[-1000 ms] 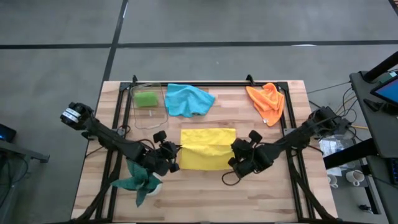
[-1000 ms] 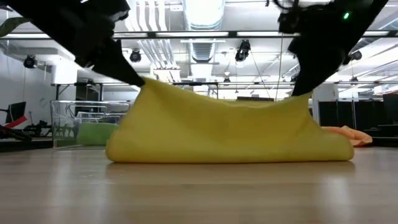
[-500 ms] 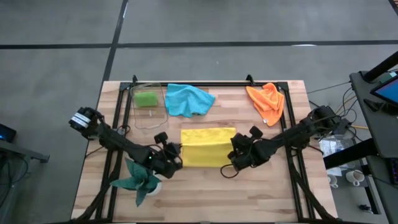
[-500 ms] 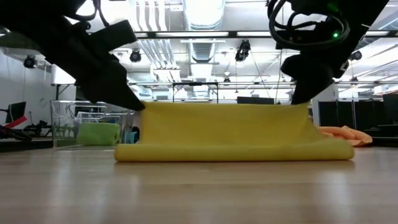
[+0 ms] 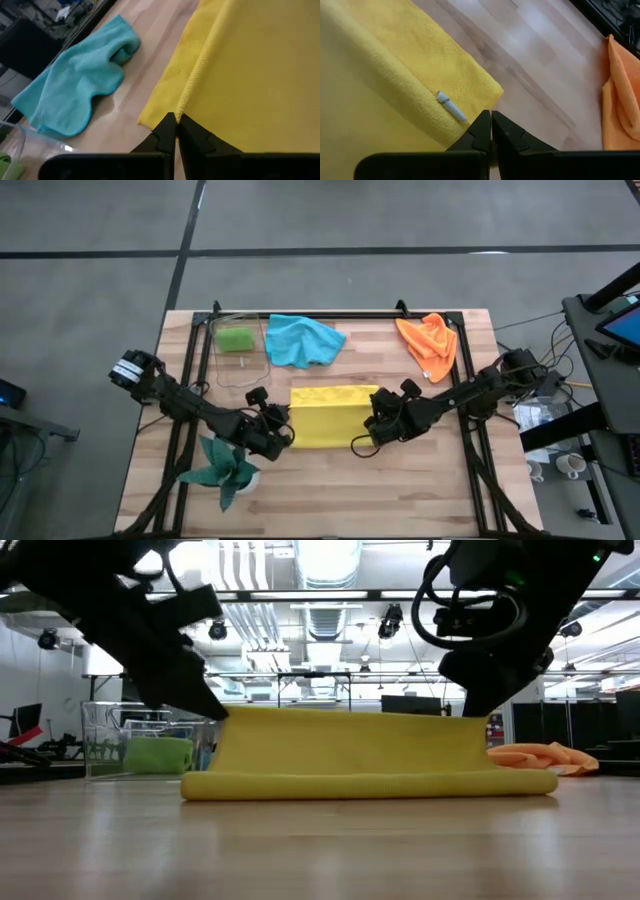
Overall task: Roll microfiber towels into tight, uniform cylinder then place into a basket
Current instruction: Fold the yellow microfiber towel
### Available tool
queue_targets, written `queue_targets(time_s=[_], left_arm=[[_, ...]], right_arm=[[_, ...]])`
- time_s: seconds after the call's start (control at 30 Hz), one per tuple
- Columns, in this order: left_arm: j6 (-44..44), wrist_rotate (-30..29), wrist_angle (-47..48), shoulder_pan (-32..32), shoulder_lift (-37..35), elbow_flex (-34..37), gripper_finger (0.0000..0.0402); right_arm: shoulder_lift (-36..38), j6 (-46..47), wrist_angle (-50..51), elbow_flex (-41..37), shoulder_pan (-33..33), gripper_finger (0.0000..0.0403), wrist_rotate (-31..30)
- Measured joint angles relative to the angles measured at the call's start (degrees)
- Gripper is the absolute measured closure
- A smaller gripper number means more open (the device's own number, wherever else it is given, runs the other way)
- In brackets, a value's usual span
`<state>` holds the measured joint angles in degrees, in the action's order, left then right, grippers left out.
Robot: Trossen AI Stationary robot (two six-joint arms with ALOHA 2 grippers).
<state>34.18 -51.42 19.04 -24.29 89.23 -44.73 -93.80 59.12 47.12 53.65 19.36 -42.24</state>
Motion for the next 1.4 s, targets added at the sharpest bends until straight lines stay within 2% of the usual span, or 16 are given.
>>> queue_targets(time_s=[0.9, 1.17, 1.27, 1.4], left_arm=[[-0.1, -2.2, -0.9, 7.9, 7.1, 0.0, 0.0402], [-3.4, -2.6, -5.0, 10.1, 7.9, 0.0, 0.04], [-3.9, -2.6, -5.3, 11.0, 7.9, -0.2, 0.0382], [-6.4, -2.6, -5.6, 11.7, 7.7, -0.3, 0.0337]], right_arm=[[-0.1, -1.1, -4.3, -3.8, -5.7, 0.0394, -0.3], [-0.1, -1.1, -5.1, -4.0, -5.6, 0.0394, -0.3], [-0.1, -1.6, -5.6, -4.0, -5.6, 0.0394, -0.3], [0.0, -2.7, -5.7, -4.0, -5.6, 0.0391, -0.4]])
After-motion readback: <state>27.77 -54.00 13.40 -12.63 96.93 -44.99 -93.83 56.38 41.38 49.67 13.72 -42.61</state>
